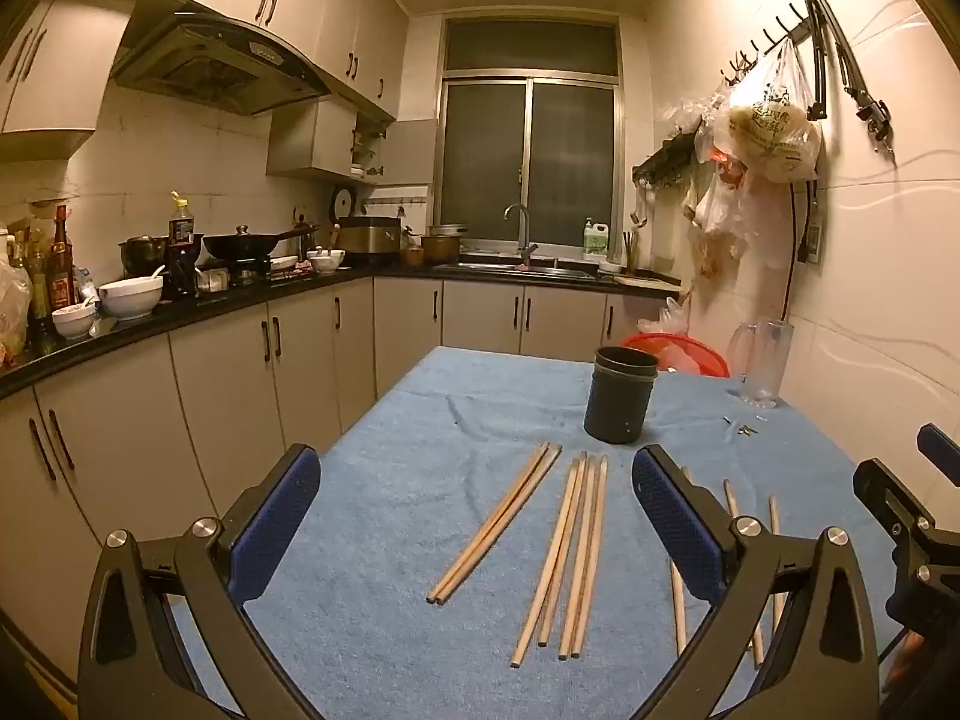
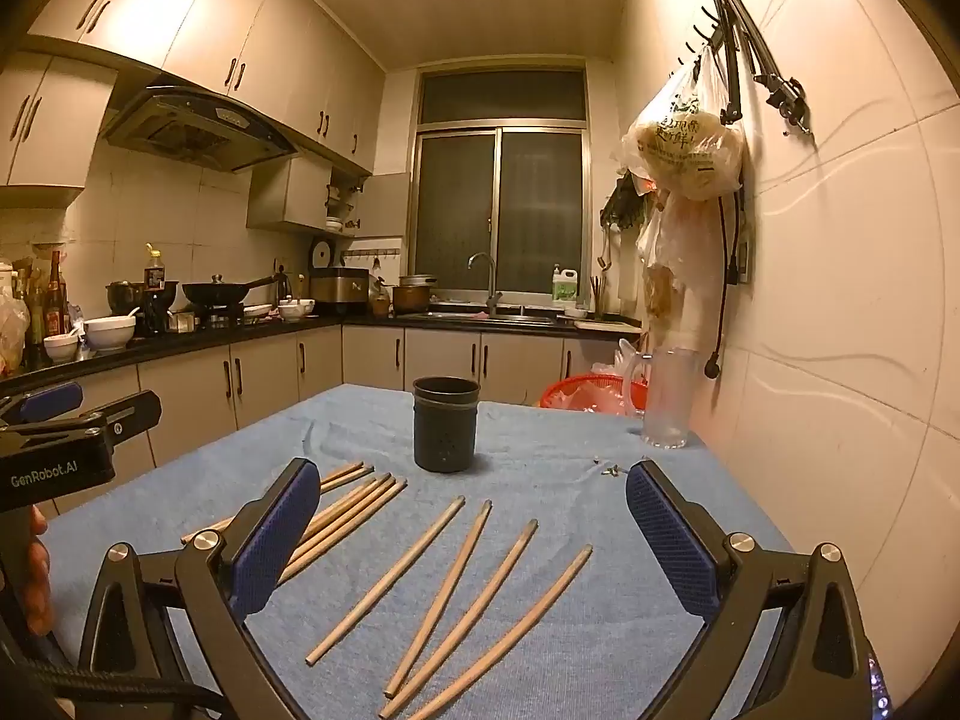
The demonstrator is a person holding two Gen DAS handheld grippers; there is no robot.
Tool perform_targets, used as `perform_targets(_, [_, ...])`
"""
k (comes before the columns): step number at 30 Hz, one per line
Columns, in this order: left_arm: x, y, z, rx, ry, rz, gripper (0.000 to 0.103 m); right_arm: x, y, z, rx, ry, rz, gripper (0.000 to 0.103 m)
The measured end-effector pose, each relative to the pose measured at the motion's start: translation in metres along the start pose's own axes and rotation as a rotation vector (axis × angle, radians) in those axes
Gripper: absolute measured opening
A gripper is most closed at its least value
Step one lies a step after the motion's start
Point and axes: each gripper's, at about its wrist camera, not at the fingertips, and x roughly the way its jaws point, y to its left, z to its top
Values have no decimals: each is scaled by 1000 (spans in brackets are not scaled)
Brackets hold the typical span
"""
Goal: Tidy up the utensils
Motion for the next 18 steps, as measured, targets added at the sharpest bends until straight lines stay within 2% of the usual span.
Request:
perform_targets(13, [1,2,2,-15,6,5,103,2,-3,4,2,5,6,103])
perform_targets(18, [-4,4,0,-17,-21,4,103,-1,-4,5,7,-13,9,103])
